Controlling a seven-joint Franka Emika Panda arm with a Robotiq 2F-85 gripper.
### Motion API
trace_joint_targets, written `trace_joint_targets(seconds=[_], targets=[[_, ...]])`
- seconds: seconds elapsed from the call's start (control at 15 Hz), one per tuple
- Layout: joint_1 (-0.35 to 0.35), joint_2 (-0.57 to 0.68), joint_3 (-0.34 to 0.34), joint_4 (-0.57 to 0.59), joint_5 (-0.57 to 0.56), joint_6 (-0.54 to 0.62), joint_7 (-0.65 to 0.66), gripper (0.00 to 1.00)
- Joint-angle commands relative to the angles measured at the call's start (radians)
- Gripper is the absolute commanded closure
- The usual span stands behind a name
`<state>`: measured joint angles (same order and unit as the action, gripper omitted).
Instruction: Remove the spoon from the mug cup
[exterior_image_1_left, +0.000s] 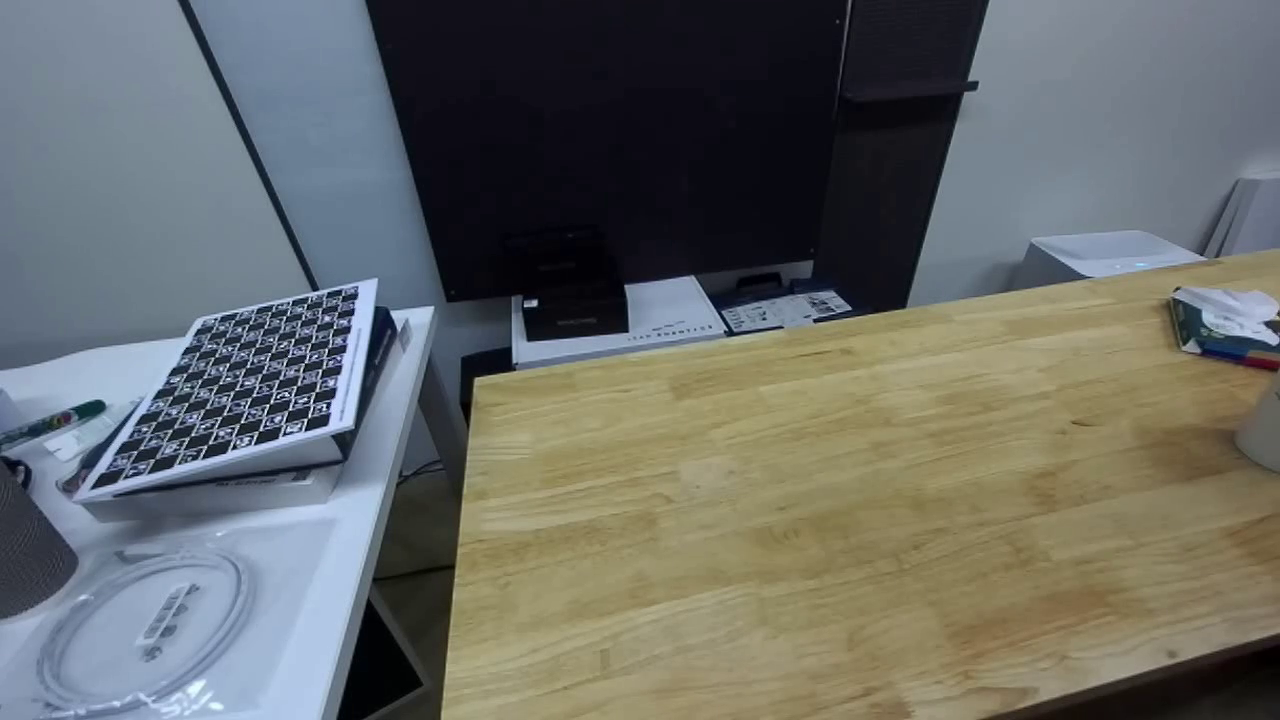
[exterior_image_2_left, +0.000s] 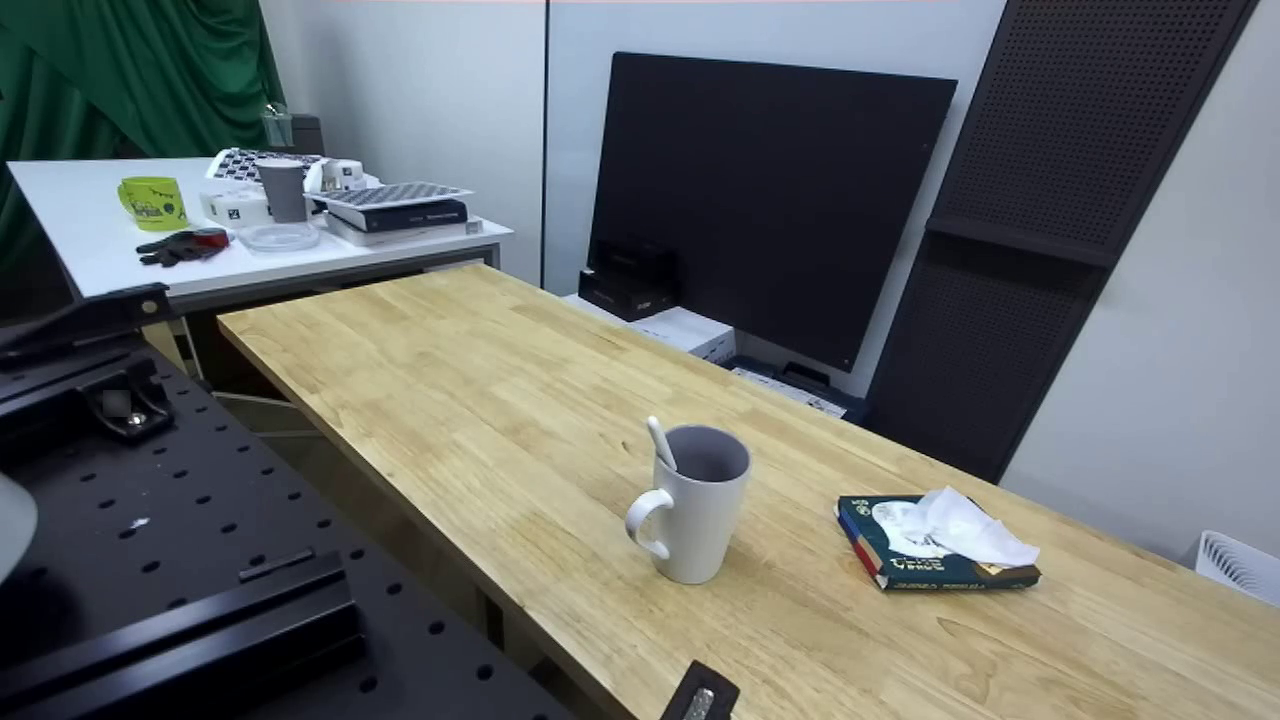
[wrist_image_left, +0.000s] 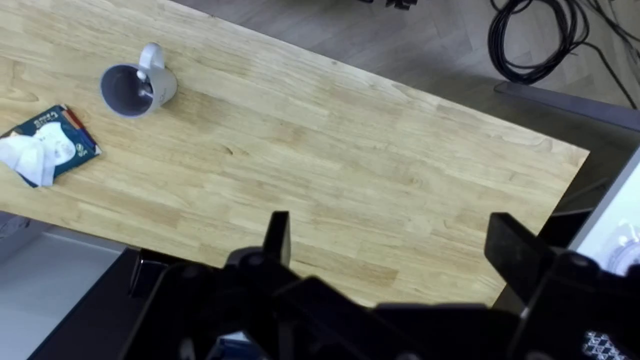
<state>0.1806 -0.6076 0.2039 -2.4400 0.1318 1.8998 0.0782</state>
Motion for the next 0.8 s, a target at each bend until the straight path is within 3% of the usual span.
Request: trace_joint_targets(seconds=[0.0,0.2,0.73], targets=[[-0.024,0.017,-0.001,-0.018,-0.032,0.165,0.018,0.0],[-0.049,0.078,-0.027,-0.013,-0.068,0.263,-0.012,0.0],[-0.173,0.274,-0.122,-0.012,-0.254,0.348,-0.078,0.0]])
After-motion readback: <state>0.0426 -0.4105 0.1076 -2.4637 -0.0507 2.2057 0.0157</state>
